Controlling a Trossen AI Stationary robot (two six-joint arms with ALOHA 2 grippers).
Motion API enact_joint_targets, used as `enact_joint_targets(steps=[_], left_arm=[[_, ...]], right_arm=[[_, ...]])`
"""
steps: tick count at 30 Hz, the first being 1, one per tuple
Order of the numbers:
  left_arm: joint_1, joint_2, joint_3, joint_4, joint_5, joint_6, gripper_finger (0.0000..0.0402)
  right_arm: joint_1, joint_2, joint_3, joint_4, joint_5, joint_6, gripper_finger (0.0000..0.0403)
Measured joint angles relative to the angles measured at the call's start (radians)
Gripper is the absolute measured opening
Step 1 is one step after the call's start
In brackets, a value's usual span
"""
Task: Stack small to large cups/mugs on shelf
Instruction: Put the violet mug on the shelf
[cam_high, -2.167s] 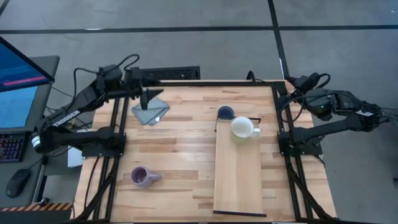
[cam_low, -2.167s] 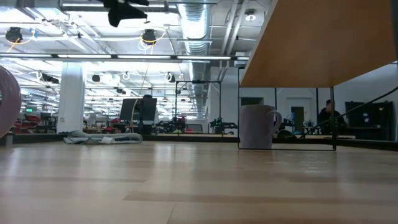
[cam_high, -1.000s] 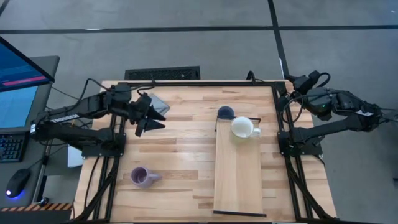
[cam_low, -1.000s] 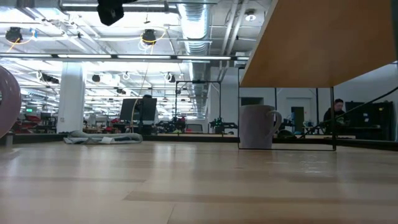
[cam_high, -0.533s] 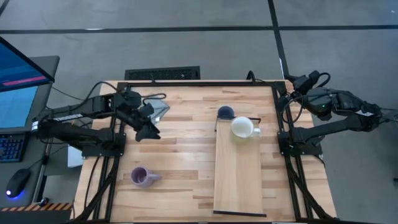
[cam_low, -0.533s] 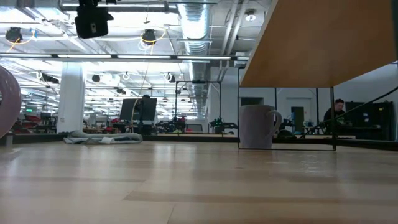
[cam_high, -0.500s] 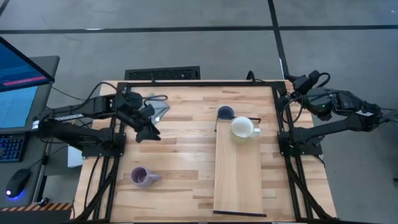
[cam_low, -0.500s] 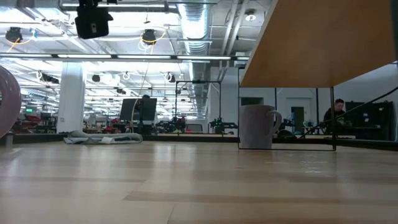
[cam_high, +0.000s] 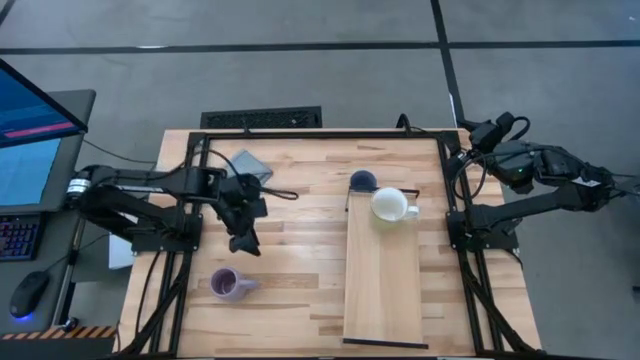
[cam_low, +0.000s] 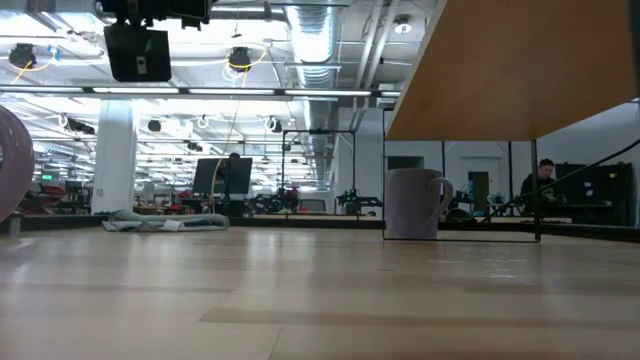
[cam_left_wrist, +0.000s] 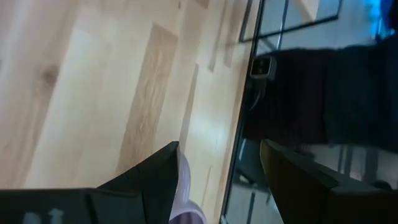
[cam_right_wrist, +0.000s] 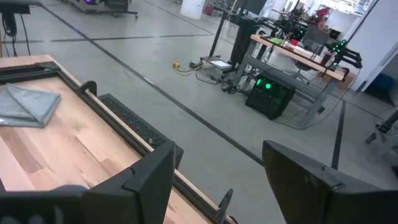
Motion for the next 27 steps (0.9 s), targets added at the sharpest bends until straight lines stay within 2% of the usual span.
enact_joint_targets(steps=[6, 16, 22, 27], left_arm=[[-0.044, 0.058, 0.000, -0.029, 0.006, -0.020, 0.0215], [-0.051, 0.098, 0.000, -0.345, 0.056, -0.123, 0.0215], [-0.058, 0.091, 0.000, -0.500, 0.052, -0.316, 0.0215], [-0.103, 0.075, 0.000, -0.527, 0.044, -0.495, 0.0215]], right_arm=[[0.000, 0.000, 0.000, 0.000, 0.000, 0.000, 0.0265], [0.000, 0.000, 0.000, -0.002, 0.000, -0.052, 0.0265], [0.000, 0.000, 0.000, -0.003, 0.000, -0.053, 0.0265], [0.000, 0.000, 0.000, -0.004, -0.001, -0.085, 0.0265]])
